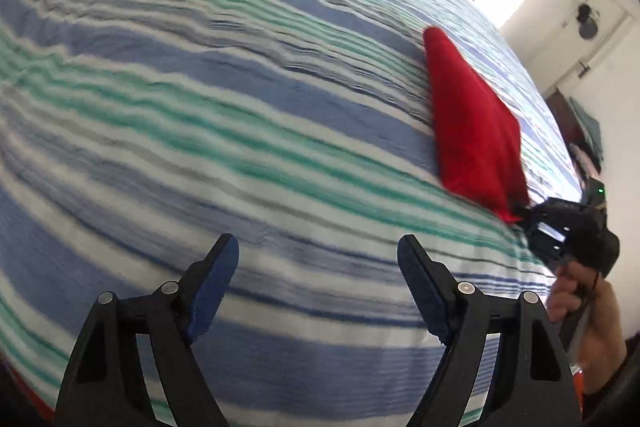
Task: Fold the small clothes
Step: 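Grasp the folded sweater's edge with the left tool while the right tool grasps it too, then fold the sweater over once more with both tools and open them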
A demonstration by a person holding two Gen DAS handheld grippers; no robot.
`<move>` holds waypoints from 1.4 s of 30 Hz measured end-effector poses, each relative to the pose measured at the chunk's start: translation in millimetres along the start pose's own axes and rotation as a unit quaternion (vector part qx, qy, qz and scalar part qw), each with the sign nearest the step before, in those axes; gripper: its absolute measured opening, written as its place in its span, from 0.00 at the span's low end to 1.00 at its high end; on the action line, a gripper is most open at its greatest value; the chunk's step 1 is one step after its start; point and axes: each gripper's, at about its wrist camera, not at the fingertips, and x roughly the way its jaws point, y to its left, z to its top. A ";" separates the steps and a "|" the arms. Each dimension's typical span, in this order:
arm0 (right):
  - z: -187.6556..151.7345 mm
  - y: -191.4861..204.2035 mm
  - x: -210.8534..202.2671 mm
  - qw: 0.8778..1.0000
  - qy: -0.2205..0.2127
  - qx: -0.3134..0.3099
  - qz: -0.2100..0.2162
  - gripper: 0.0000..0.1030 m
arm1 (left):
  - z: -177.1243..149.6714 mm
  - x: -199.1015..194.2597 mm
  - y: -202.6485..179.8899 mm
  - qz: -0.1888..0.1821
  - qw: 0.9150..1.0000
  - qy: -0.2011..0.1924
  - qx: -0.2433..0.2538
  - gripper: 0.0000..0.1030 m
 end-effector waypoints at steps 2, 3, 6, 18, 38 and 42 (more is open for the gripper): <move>2.3 -7.5 6.5 1.000 0.012 0.007 0.005 0.06 | 15.7 9.3 -24.0 -0.007 1.000 -0.002 0.024 0.80; 3.4 -0.1 0.2 1.000 0.009 -0.012 0.003 0.16 | 26.0 11.9 -38.1 -0.013 0.999 -0.009 0.034 0.80; 8.7 26.4 -29.3 0.996 -0.010 -0.089 -0.012 0.45 | 56.9 15.7 -73.7 -0.034 0.997 -0.034 0.059 0.80; 77.6 86.2 22.8 0.971 0.019 -0.237 0.020 0.38 | 43.3 125.2 -159.8 0.035 0.968 0.032 0.245 0.79; 131.1 46.9 74.6 0.977 0.089 -0.108 0.159 0.71 | 83.9 138.9 -101.3 -0.105 0.989 0.070 0.075 0.88; 119.7 68.3 85.7 0.978 0.083 -0.179 0.062 0.26 | 91.3 129.1 -111.7 -0.122 0.986 0.081 0.082 0.21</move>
